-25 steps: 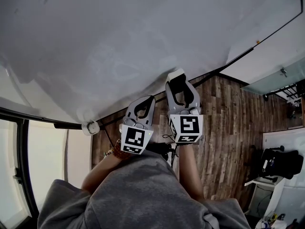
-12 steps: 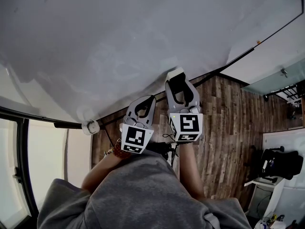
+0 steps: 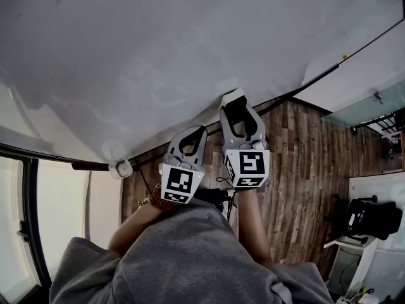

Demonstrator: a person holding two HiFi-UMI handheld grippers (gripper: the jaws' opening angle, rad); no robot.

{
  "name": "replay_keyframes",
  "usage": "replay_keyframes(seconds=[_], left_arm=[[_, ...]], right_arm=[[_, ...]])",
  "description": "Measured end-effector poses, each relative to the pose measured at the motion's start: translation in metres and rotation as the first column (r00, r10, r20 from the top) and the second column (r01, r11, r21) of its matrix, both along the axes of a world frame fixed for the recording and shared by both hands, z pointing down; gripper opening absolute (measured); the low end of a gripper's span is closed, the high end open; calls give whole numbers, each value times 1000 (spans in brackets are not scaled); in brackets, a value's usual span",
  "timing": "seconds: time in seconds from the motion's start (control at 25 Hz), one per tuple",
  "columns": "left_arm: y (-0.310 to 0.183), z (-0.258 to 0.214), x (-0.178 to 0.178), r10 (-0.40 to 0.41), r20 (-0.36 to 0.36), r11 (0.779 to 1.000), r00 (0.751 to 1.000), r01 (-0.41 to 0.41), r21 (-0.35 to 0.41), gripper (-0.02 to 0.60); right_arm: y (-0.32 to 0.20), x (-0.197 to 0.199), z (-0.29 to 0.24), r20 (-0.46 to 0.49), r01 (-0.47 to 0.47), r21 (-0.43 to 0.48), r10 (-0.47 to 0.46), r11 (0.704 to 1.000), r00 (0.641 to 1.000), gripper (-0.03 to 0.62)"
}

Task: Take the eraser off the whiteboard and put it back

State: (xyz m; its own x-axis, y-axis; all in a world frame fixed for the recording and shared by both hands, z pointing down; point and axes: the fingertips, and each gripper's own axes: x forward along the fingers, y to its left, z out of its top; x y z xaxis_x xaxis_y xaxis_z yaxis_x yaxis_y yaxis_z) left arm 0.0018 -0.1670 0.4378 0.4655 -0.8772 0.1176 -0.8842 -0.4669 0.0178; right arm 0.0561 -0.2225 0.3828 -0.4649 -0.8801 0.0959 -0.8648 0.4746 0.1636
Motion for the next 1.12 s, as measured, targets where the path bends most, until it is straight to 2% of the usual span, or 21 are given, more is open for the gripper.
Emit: replay_keyframes(seconds=[1.12], left_arm=[[-4,2,-3,-4,5,1000,1000,4,-7,6]], right_arm=[[-3,-2,1,-2,-8,3,8,1000,1000,202]])
